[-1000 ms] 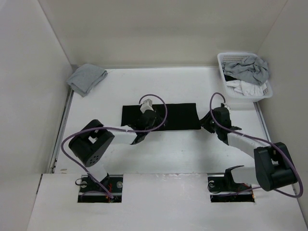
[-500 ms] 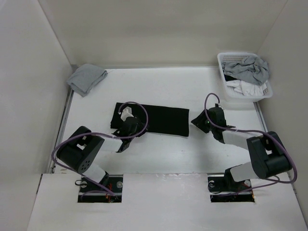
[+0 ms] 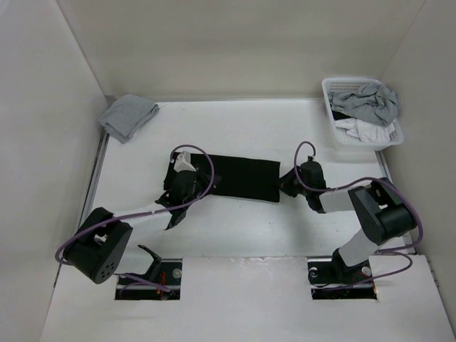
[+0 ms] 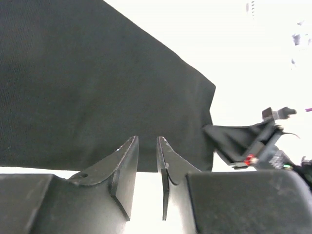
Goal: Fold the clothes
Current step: Fold the tank top
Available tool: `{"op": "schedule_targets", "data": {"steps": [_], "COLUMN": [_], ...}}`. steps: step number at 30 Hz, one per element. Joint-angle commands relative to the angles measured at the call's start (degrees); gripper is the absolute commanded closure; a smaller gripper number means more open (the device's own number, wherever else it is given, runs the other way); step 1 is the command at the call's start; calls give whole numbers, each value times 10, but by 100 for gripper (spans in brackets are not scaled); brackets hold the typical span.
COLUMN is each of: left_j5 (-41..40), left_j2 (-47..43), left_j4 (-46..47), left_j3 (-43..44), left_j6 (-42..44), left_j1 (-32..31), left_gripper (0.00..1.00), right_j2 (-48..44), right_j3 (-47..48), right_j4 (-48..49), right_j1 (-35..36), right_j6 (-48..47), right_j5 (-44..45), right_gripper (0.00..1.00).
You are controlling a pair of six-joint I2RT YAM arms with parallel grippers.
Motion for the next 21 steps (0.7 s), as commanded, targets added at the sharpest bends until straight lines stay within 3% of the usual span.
{"op": "schedule_targets", "data": {"steps": [1,3,6,10,15,18,21], "left_j5": [9,9,9,25,34,34,34], "left_j2": [-35,-49,-53,-56,-87,-107,-132], "left_j4": [6,2,-9,-10,-22,-34,-38], "left_j3": [-2,-3,3,13,24,24,13], "left_j6": [13,14,17,16,18,18,17], "left_j1": [6,5,-2,0,5,4,7], "left_gripper": [79,79,79,79,78,77,77], "right_j2": [16,-5,-94,-249,-401,-413,-361], "right_j3": [-17,-34,-62,-68,7,86,165], "right_j4": [48,59,24,-138,-354,-437,-476], "right_j1": [4,-1,-10,-28,-23,8,76], "right_j6": [35,43,33,-31,-117,-152,-167], "right_j5": [-3,14,50,105,190,217,263], "right_gripper": [86,97,100,100,100,100,100]}}
